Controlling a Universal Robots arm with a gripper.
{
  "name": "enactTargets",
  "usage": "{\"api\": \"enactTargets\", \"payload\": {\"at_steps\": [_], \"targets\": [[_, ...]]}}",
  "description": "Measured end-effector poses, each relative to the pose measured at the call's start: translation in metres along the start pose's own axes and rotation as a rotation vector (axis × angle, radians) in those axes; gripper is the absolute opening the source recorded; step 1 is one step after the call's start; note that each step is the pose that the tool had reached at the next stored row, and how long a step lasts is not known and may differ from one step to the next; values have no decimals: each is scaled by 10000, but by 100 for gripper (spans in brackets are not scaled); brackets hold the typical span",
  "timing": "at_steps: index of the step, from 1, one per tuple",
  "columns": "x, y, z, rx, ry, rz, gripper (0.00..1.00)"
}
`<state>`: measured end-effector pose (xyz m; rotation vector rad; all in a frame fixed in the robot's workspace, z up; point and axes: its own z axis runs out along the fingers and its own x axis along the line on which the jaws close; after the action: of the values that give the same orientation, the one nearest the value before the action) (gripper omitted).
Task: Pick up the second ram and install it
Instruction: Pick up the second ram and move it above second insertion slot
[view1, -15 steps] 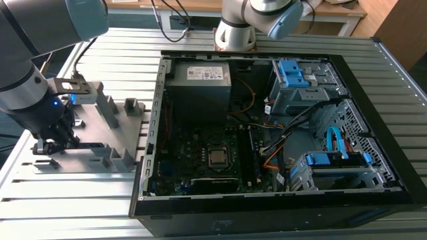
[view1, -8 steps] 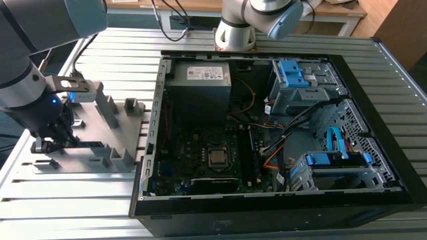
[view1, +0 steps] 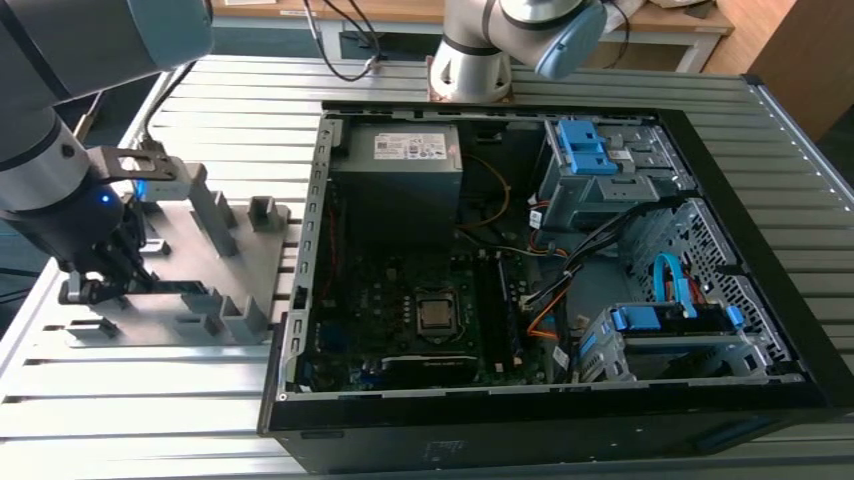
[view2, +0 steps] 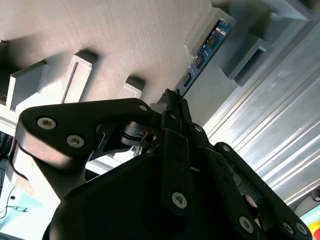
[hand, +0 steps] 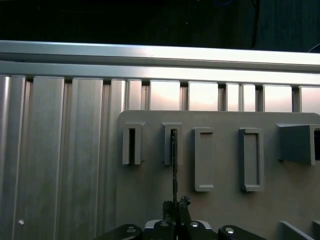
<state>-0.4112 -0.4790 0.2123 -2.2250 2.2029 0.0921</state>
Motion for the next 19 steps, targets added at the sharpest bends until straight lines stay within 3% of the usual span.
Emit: {"api": "enactTargets", "payload": {"at_steps": [19], "targets": [[-6, 4, -126, 0, 0, 0, 14]]}}
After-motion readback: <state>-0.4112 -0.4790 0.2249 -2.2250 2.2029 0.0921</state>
